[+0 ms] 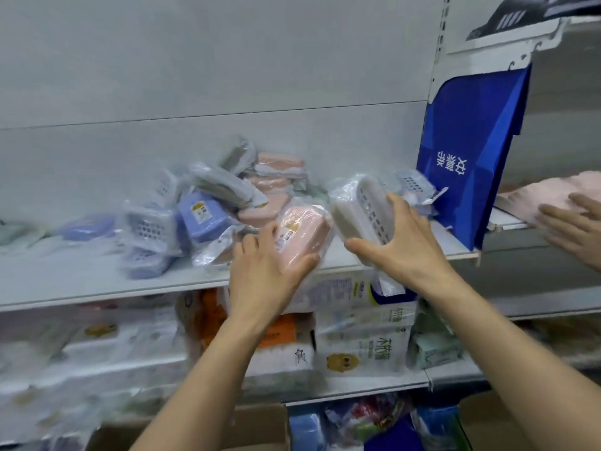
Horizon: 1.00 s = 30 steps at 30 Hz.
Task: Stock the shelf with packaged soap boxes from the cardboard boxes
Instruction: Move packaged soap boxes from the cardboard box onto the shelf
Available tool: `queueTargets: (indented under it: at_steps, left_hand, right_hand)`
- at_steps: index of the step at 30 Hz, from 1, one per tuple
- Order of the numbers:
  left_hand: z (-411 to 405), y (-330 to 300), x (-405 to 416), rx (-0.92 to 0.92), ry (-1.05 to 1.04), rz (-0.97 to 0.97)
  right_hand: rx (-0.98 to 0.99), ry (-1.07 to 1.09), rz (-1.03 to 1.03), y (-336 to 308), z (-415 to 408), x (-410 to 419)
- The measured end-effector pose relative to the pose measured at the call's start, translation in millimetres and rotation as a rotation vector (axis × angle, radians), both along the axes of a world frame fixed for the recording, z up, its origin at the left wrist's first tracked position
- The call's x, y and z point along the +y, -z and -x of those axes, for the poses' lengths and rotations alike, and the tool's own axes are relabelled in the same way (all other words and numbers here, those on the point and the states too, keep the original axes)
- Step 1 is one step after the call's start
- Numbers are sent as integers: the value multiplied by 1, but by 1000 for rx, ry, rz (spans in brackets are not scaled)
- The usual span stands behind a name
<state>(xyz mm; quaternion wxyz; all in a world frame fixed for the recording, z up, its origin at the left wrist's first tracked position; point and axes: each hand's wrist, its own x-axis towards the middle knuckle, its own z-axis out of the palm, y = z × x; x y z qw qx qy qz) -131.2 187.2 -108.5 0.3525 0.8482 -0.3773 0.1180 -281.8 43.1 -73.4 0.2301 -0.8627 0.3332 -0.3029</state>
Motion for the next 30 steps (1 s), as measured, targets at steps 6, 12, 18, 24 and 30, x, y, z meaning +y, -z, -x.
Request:
queueTargets:
  at_steps: [6, 12, 18, 24, 30]
  left_hand:
    - [-20, 12, 186, -33, -132, 83]
    - [-50, 16, 368, -70, -271, 101]
    - [-82, 23, 518, -43, -415, 91]
    - [-138, 46, 622, 17, -573, 81]
    - [-214, 67, 704, 37, -682, 50]
  right_hand:
    - [-136, -188, -40, 10, -41, 162]
    - [-230, -340, -78, 28, -97, 320]
    - [-196, -461, -117, 43, -155, 445]
    - [-89, -561, -97, 60, -235, 541]
    - [-33, -626, -116, 83, -339, 620]
